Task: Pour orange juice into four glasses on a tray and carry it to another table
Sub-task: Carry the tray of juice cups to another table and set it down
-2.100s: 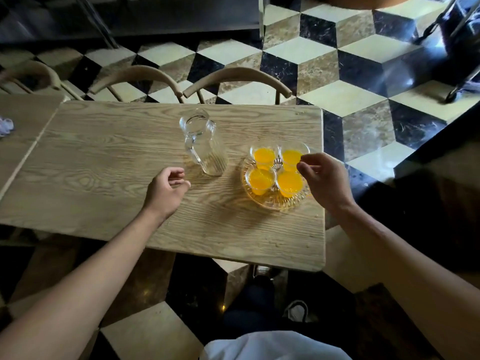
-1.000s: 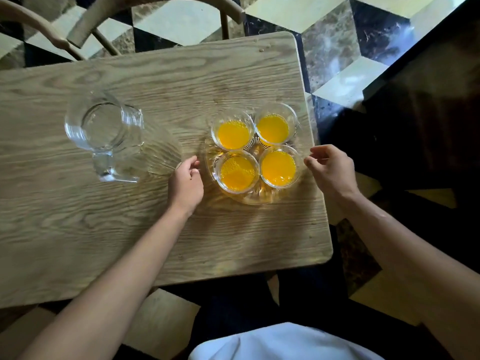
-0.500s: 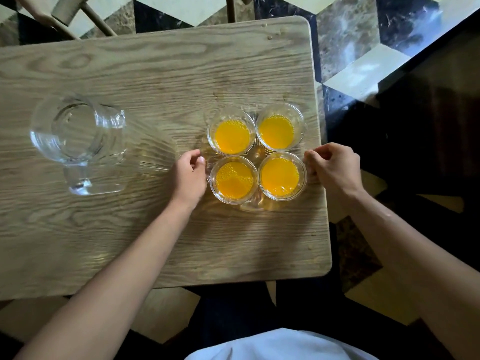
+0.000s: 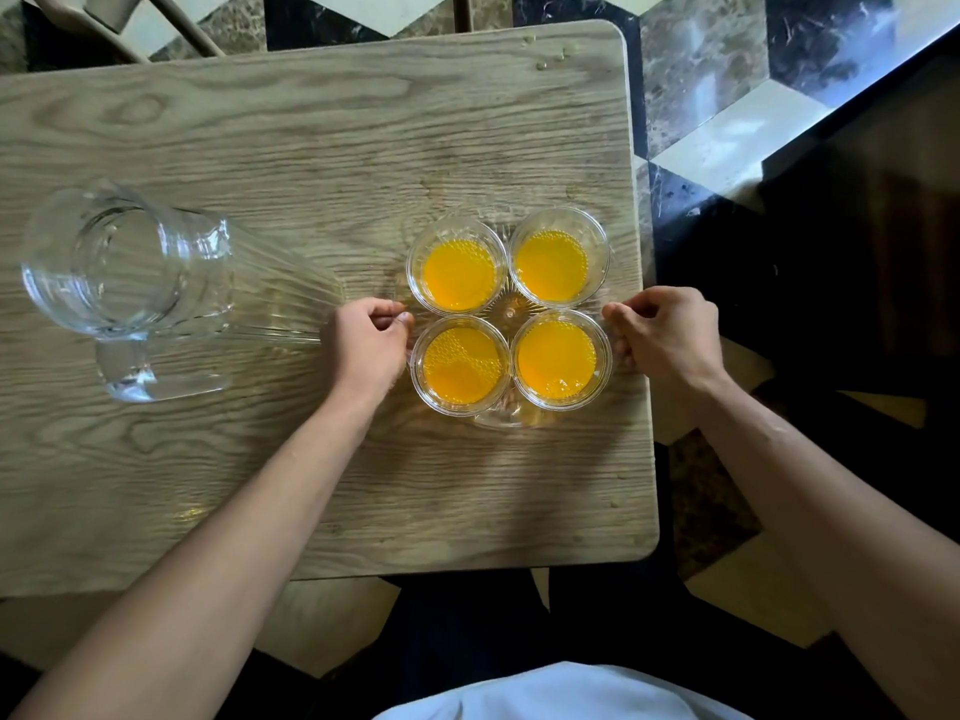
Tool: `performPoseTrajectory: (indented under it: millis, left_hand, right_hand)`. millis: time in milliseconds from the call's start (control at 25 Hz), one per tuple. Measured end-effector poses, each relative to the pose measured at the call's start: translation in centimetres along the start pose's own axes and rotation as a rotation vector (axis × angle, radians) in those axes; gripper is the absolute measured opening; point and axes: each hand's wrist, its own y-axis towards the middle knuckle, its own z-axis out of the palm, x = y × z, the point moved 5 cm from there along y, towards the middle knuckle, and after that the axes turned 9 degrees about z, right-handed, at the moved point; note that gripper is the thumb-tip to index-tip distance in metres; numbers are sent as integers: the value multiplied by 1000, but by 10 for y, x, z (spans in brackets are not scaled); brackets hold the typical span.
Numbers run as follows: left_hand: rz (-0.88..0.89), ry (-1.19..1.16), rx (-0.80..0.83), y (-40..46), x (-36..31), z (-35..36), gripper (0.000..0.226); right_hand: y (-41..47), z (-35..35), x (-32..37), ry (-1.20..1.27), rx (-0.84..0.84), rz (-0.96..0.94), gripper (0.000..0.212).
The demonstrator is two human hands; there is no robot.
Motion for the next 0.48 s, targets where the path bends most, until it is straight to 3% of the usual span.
performPoseTrajectory:
  millis: [480]
  left_hand:
    - [11, -10, 11, 6, 1, 5, 14]
  right_hand:
    - [-3, 0, 5, -103, -71, -35, 26]
